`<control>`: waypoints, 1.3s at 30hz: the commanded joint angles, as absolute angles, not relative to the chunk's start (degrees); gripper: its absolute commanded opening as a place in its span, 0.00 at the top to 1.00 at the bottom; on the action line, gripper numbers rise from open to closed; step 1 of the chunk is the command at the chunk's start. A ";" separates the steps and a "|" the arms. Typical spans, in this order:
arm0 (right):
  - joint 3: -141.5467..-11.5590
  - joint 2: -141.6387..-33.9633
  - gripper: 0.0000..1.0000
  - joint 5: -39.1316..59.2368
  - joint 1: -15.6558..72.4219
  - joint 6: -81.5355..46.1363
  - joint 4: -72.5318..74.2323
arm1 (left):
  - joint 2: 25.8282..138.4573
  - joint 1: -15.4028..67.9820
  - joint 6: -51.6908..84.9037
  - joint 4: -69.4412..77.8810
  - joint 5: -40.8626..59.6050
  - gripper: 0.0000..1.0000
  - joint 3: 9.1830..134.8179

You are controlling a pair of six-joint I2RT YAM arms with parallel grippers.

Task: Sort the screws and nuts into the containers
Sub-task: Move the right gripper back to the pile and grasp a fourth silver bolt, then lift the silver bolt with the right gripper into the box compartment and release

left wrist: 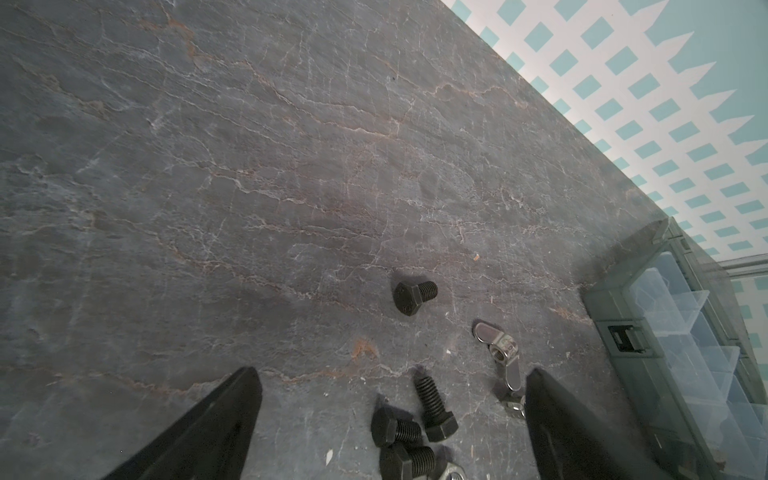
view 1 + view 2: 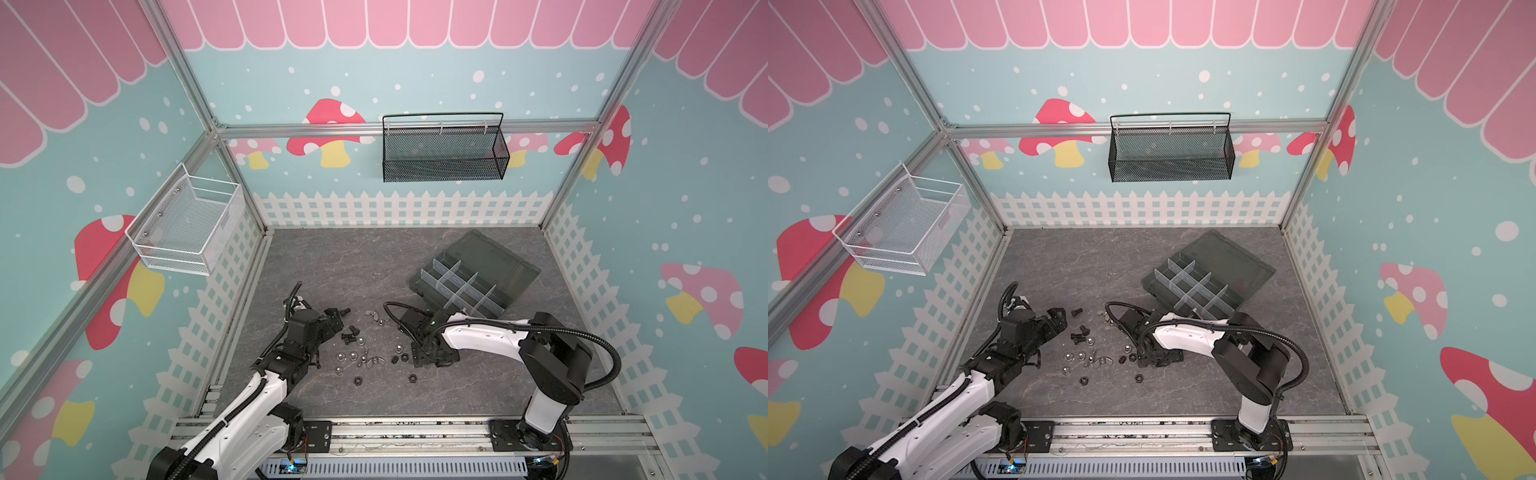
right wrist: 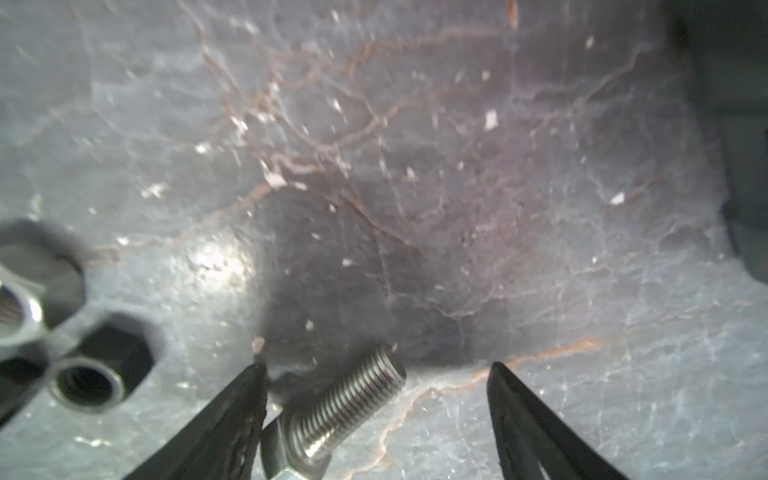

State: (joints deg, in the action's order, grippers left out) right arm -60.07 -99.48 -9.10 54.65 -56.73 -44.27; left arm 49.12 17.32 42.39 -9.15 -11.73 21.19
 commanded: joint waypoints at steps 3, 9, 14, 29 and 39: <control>-56.66 -98.08 0.21 -7.23 55.63 -57.94 -46.09 | 48.03 16.98 43.78 -8.78 -11.34 0.00 20.74; -55.99 -96.97 0.28 -5.52 55.74 -57.08 -44.29 | 48.01 16.96 43.78 -8.99 -11.18 0.00 21.02; -57.80 -97.23 0.32 -4.15 55.68 -55.65 -42.18 | 48.02 16.96 43.76 -9.05 -11.16 0.00 21.01; -61.16 -101.47 0.46 -2.46 54.47 -53.51 -37.46 | 49.05 16.88 43.25 -8.86 -11.45 0.00 21.61; -59.94 -101.25 0.64 -2.19 53.52 -51.52 -39.31 | 49.42 16.86 43.52 -8.54 -11.71 0.00 21.52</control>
